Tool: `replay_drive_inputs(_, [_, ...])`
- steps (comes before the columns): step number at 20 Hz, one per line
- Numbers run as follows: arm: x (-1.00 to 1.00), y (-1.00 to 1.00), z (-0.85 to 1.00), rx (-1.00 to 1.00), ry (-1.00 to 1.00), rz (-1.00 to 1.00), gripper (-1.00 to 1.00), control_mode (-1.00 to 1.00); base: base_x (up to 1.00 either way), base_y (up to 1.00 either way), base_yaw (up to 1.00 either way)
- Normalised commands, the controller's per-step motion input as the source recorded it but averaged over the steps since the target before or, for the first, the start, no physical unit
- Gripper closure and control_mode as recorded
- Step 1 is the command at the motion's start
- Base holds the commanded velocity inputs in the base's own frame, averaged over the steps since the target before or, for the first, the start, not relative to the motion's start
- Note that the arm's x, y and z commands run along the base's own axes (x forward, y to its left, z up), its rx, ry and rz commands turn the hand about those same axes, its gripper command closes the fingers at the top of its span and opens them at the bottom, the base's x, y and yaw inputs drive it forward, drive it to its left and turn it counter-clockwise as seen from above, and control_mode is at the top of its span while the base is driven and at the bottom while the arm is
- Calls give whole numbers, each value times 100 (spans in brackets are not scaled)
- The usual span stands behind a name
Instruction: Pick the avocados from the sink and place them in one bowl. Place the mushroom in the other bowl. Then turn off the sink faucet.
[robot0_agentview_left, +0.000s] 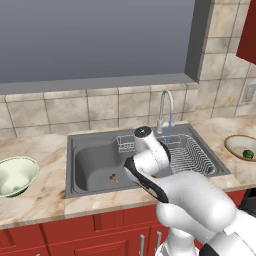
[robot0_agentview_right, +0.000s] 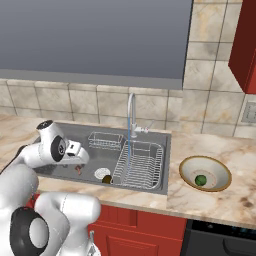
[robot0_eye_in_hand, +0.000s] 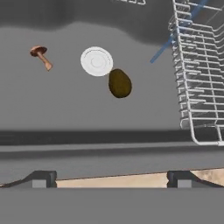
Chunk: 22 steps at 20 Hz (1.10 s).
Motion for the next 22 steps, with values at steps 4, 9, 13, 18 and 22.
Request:
replay_drive_inputs(4, [30,0,0,0,21,-2,-100,-100,0,0,0])
replay_drive_inputs(9, [20,1,0,-1,10,-4,-100,-100,0,0,0])
replay_drive_inputs(13, [12,0,-4,-4,0,-10,-100,-100,0,0,0])
replay_drive_inputs(18, [13,0,-9,-5,0,-12,-100,-100,0,0,0])
replay_drive_inputs(22, [9,0,-16,-6,0,-13,-100,-100,0,0,0])
